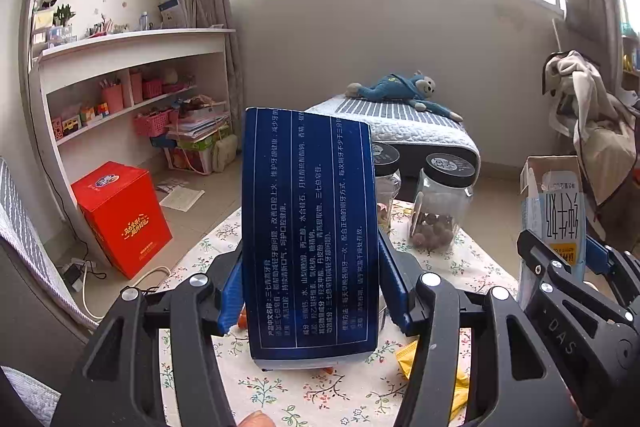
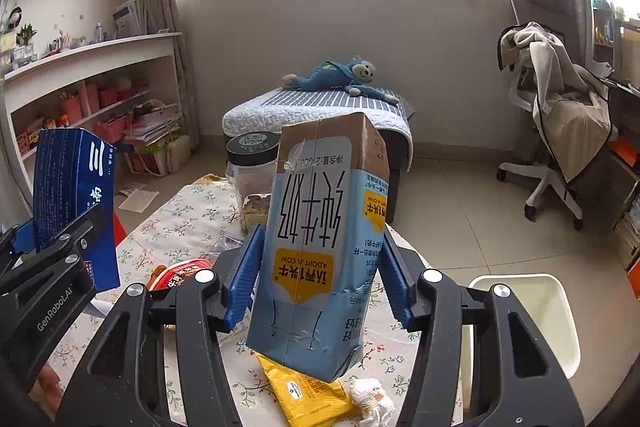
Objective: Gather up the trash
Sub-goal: 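Carry the milk carton over the bin and open the right tool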
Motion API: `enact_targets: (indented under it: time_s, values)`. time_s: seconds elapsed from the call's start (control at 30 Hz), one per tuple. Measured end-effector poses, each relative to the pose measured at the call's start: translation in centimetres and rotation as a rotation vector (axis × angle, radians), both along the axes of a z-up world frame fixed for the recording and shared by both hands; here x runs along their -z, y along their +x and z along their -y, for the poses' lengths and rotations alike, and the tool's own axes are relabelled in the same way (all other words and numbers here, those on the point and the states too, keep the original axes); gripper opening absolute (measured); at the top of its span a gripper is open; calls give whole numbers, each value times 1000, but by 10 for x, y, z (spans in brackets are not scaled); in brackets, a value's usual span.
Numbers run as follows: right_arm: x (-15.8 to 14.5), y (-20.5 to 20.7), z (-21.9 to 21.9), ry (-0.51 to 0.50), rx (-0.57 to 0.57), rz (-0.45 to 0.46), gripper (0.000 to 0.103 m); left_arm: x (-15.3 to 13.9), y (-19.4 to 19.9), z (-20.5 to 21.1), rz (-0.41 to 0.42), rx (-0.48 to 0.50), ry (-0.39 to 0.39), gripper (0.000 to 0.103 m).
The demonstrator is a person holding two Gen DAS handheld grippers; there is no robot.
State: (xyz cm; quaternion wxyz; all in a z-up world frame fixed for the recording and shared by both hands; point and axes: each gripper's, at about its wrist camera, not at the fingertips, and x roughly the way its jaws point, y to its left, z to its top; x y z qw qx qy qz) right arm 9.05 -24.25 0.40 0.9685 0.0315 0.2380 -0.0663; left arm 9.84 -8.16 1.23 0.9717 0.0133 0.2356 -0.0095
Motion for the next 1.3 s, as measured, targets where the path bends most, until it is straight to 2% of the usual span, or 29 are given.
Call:
enact_targets:
  time_s: [0.33, 0.6, 0.93, 1.17, 1.23, 1.27, 1.3]
  values:
    - [-9, -13, 39, -9, 65, 30, 52, -9, -2, 46, 14, 76, -23, 56]
    - [-11, -25, 83, -12, 151, 32, 52, -3, -7, 88, 0, 142, -28, 56]
    - [-5, -31, 151, 8, 297, -21, 52, 6, -12, 144, -37, 235, -25, 56]
    - [7, -34, 200, 79, 390, -86, 53, 9, -18, 176, -52, 290, -18, 56]
    - [7, -37, 211, 86, 414, -94, 68, 9, -19, 187, -61, 309, -20, 56]
    - [7, -40, 217, 89, 433, -89, 83, 9, -20, 192, -66, 320, -21, 56]
    - [6, -46, 222, 96, 454, -72, 86, 9, -21, 198, -70, 332, -23, 56]
